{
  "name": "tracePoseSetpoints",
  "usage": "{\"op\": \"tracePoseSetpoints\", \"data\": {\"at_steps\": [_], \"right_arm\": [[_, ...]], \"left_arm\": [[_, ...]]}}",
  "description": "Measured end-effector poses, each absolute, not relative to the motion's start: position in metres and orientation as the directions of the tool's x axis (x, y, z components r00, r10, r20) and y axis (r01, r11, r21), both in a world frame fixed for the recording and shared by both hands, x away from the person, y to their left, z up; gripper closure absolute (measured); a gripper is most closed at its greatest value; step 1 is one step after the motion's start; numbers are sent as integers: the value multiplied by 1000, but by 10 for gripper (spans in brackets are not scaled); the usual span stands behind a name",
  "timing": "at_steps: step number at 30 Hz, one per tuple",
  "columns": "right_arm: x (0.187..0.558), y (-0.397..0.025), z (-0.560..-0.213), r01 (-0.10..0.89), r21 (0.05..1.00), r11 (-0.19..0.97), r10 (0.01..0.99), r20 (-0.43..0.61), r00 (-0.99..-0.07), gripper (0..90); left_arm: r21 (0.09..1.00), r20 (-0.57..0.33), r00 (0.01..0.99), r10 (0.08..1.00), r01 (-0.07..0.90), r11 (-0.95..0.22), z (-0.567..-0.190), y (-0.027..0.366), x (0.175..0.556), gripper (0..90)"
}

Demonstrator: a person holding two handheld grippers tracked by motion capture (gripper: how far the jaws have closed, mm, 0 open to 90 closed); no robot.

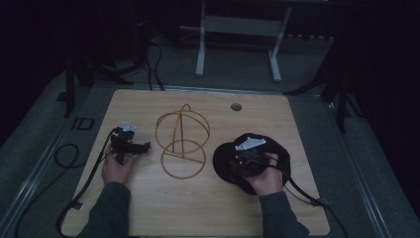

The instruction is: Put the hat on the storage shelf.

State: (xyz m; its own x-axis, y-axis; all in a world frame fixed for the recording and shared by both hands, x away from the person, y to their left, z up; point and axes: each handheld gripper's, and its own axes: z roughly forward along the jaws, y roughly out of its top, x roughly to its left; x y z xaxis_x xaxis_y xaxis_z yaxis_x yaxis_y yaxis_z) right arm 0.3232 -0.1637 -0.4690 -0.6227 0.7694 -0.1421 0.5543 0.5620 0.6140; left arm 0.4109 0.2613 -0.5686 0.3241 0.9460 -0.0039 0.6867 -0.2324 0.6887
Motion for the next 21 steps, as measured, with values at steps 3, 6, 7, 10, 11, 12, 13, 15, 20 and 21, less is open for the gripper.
{"op": "tracePoseSetpoints", "data": {"at_steps": [3, 6, 7, 10, 11, 12, 13, 15, 20, 21], "right_arm": [[325, -157, -472, 555, 602, 574, 763, -149, -629, 363], [330, -152, -475, 572, 592, 568, 769, -133, -625, 344], [332, -151, -476, 583, 589, 560, 774, -123, -621, 344], [338, -148, -482, 609, 569, 553, 785, -111, -609, 335], [340, -147, -484, 616, 565, 548, 789, -104, -606, 330], [342, -146, -486, 636, 558, 533, 801, -91, -591, 329], [344, -145, -487, 650, 551, 523, 808, -77, -585, 330], [348, -144, -490, 677, 535, 505, 821, -58, -568, 341], [355, -142, -496, 715, 493, 496, 834, -40, -550, 396], [355, -141, -497, 718, 487, 498, 833, -36, -553, 403]], "left_arm": [[690, -5, 323, 946, 686, -231, -569, 261, 411, 23], [689, -4, 324, 946, 687, -232, -569, 261, 411, 23], [689, -4, 324, 946, 687, -232, -569, 261, 411, 23], [689, -4, 324, 946, 687, -232, -569, 261, 411, 23], [689, -5, 324, 946, 687, -232, -569, 261, 411, 23], [689, -5, 324, 946, 687, -231, -569, 261, 411, 23], [689, -4, 324, 946, 687, -232, -569, 261, 411, 24], [689, -4, 323, 946, 687, -232, -569, 261, 411, 23], [689, -4, 324, 946, 687, -232, -569, 261, 411, 24], [689, -4, 324, 946, 687, -232, -569, 261, 411, 23]]}}
